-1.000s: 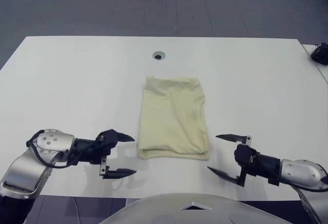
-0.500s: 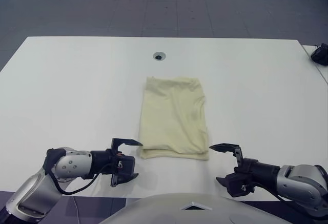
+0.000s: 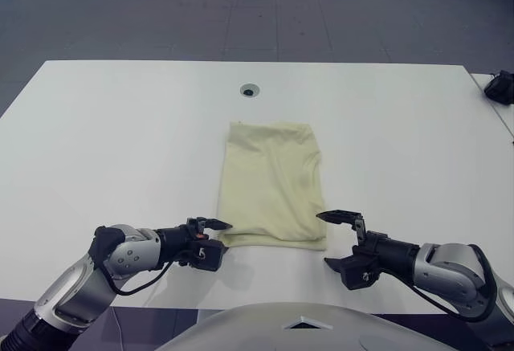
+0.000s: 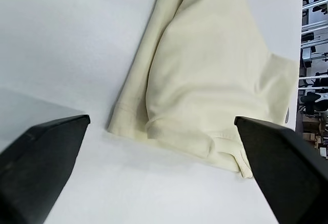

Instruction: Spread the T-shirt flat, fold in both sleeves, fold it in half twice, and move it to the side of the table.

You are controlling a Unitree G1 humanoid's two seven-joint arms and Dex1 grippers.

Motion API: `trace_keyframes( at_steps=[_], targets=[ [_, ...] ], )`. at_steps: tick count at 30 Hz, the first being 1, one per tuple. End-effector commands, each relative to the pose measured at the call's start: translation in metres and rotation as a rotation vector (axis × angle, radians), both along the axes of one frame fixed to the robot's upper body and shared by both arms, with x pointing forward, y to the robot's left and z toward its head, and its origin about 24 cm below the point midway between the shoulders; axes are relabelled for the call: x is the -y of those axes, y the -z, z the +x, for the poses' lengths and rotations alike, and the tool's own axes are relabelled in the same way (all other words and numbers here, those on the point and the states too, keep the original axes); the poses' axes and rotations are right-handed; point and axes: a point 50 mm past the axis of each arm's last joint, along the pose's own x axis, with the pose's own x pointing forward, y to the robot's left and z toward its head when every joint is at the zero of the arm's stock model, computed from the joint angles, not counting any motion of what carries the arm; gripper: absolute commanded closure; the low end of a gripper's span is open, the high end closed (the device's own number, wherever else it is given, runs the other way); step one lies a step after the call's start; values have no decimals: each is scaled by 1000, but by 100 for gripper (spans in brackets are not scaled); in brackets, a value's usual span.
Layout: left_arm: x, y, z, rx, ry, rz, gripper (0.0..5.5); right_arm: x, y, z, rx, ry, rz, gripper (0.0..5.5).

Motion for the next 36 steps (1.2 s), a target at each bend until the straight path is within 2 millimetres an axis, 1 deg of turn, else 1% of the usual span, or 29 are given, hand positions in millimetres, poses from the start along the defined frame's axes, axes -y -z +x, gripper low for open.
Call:
trace_keyframes(
  at_steps=[1,6,9,10,11,13,18,21,25,27,29,34,36],
  targets=[
    [-7,10,-2,-40,-19,68,397,1,10,-3,-37,5,-34,103],
    [-7,10,0,-34,-19,67,478,-2,13,-2,-37,3,-27,181],
    [-6,10,1,-33,-13,65,540,-3,16,0,-32,5,-26,241],
    [-6,10,1,-32,-10,64,550,-4,17,1,-30,5,-26,257],
    [-5,10,1,-32,-8,62,550,-5,19,1,-29,4,-25,270],
    [-4,10,2,-32,-6,57,550,-6,21,2,-26,2,-24,316],
    [-1,10,5,-23,-7,43,550,-8,24,8,-15,-1,-19,398],
    [0,10,6,-22,-5,37,550,-6,25,10,-15,-2,-24,445],
    [2,8,7,-25,-6,23,550,-3,26,10,-24,-1,-34,523],
    [4,7,7,-33,-5,14,550,-2,25,11,-28,0,-39,544],
    [5,6,8,-48,-6,3,550,0,23,11,-34,0,-38,544],
    [9,-3,11,-162,-8,-50,550,-1,5,18,-75,22,20,545],
    [10,-8,11,-219,9,-61,550,-1,-1,18,-134,34,44,545]
  ],
)
